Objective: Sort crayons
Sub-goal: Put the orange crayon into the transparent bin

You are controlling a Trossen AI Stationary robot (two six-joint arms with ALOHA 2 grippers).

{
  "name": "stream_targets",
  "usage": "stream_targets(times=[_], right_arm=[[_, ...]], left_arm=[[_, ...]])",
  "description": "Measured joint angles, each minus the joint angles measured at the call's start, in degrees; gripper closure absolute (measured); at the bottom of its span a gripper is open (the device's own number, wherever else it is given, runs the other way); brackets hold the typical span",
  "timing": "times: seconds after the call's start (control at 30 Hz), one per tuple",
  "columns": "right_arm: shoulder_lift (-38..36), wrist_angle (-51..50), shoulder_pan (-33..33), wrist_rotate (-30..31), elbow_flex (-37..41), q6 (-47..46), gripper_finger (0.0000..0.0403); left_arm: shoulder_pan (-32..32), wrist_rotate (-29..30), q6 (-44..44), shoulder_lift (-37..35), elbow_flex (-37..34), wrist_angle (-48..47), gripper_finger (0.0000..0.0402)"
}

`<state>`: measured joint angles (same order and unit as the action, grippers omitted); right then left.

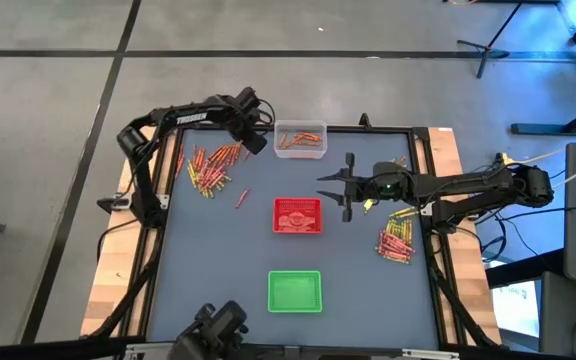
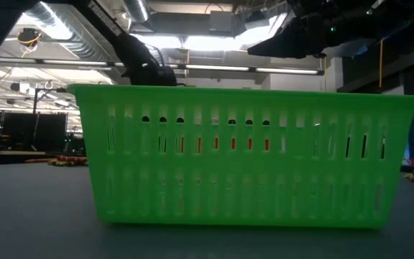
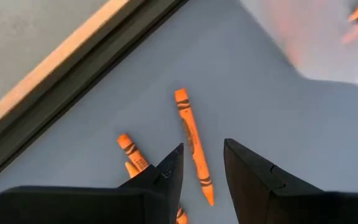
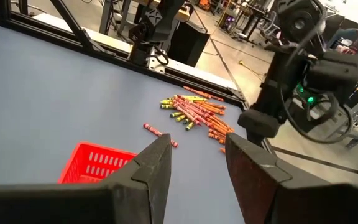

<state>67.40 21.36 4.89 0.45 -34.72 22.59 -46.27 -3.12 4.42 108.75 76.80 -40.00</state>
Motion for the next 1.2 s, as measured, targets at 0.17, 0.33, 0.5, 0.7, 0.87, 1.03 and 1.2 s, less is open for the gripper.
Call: stream_targets(times=[0.17, 0.33, 0.5, 0.7, 0.87, 1.03, 1.2], right_arm=[[0.0, -0.3, 0.0, 0.0, 0.0, 0.1, 0.0252], [0.0, -0.3, 0.0, 0.0, 0.0, 0.2, 0.0252], [0.0, -0.3, 0.0, 0.0, 0.0, 0.2, 0.0252], [0.0, -0.3, 0.0, 0.0, 0.0, 0.1, 0.0252], [0.0, -0.3, 0.0, 0.0, 0.0, -0.1, 0.0252], [0.0, -0.3, 0.0, 0.0, 0.0, -0.1, 0.0252], [0.0, -0.2, 0.0, 0.0, 0.0, -0.2, 0.0252]], left_arm=[[0.5, -1.7, 0.1, 3.6, 2.2, -1.5, 0.0302], [1.0, -0.5, 0.1, 6.6, 2.2, -1.2, 0.0302], [0.9, 4.1, 0.0, 7.1, 2.2, -1.2, 0.0302], [0.9, 5.0, 0.0, 7.1, 1.8, -0.1, 0.0302], [0.0, 7.6, 1.4, 7.1, 1.0, 0.1, 0.0302], [0.0, 7.5, 1.4, 7.0, 0.2, 0.4, 0.0302], [-0.1, 7.1, 1.3, 7.0, 0.2, 0.8, 0.0302]])
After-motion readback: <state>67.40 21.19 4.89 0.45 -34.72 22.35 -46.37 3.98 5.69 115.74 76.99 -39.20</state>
